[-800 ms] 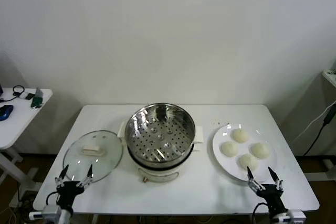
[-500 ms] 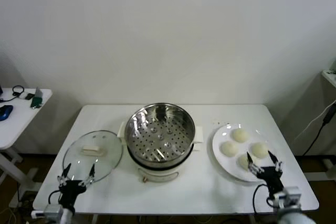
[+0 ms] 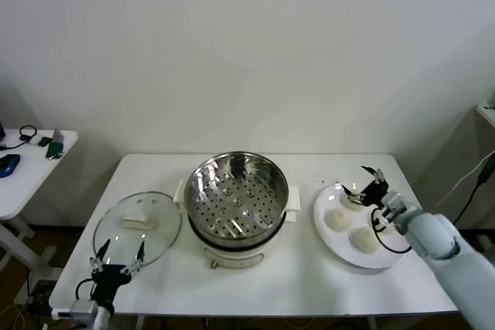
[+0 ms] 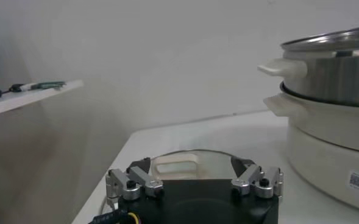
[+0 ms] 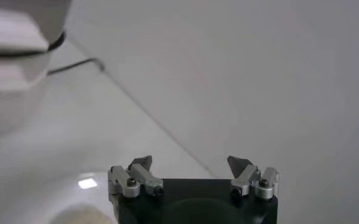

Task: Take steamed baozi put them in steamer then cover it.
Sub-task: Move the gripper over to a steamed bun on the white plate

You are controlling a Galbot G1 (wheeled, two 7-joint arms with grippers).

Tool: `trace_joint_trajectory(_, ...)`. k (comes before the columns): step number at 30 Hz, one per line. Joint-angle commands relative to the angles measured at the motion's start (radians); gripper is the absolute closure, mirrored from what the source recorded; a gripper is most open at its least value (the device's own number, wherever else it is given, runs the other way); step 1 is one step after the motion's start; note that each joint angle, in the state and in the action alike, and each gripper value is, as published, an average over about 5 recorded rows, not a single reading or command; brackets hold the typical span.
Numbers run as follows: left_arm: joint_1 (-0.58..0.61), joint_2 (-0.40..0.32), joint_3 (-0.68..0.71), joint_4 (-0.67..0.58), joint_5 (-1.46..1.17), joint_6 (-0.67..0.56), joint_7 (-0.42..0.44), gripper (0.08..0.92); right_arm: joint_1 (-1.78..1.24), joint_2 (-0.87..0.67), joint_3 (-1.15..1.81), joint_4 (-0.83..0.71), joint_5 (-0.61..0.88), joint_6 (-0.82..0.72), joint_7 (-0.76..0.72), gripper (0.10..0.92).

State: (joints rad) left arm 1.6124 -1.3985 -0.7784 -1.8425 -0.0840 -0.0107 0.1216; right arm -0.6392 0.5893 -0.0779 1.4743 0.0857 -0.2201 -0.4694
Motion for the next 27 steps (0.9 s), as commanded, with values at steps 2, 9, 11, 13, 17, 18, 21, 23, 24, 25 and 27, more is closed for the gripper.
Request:
trace_joint_trajectory(2, -0.001, 0.001, 0.003, 0.006, 0.008, -0.002, 0.003, 0.177, 0.510, -0.203, -0.513, -0.158, -0.070, 0.056, -0.408, 0.203)
trace_joint_trajectory(9, 0.000, 0.015, 0.010, -0.004, 0.010, -0.008, 0.012, 0.177, 1.008, -0.110, -1.053, -0.295, 0.089, 0.104, -0.601, 0.203)
trace_joint_trajectory(11, 0.002, 0.018, 0.011, -0.012, 0.010, -0.008, 0.014, 0.177, 1.084, -0.061, -1.157, -0.338, 0.116, 0.108, -0.629, 0.203)
trace_joint_trajectory(13, 0.003, 0.020, 0.011, -0.020, 0.009, -0.008, 0.016, 0.177, 1.131, -0.014, -1.236, -0.380, 0.133, 0.115, -0.645, 0.203)
trace_joint_trajectory(17, 0.004, 0.020, 0.009, -0.030, 0.007, -0.007, 0.020, 0.177, 1.160, 0.069, -1.310, -0.453, 0.157, 0.123, -0.653, 0.203)
trace_joint_trajectory(18, 0.003, 0.019, 0.008, -0.031, 0.007, -0.007, 0.021, 0.177, 1.155, 0.085, -1.317, -0.465, 0.161, 0.123, -0.653, 0.203)
trace_joint_trajectory(21, 0.002, 0.017, 0.005, -0.031, 0.004, -0.006, 0.024, 0.177, 1.113, 0.132, -1.310, -0.496, 0.161, 0.118, -0.645, 0.203)
trace_joint_trajectory(23, 0.000, 0.016, 0.003, -0.028, 0.003, -0.005, 0.027, 0.177, 1.074, 0.159, -1.292, -0.520, 0.154, 0.117, -0.637, 0.203)
trace_joint_trajectory(24, -0.001, 0.016, 0.002, -0.026, 0.002, -0.005, 0.028, 0.177, 1.055, 0.172, -1.281, -0.535, 0.148, 0.118, -0.631, 0.203)
trace_joint_trajectory(25, -0.002, 0.016, 0.001, -0.025, 0.002, -0.004, 0.029, 0.177, 1.036, 0.185, -1.267, -0.554, 0.142, 0.120, -0.624, 0.203)
trace_joint_trajectory(27, -0.003, 0.016, 0.000, -0.021, 0.002, -0.004, 0.030, 0.177, 0.996, 0.213, -1.233, -0.594, 0.129, 0.128, -0.612, 0.203)
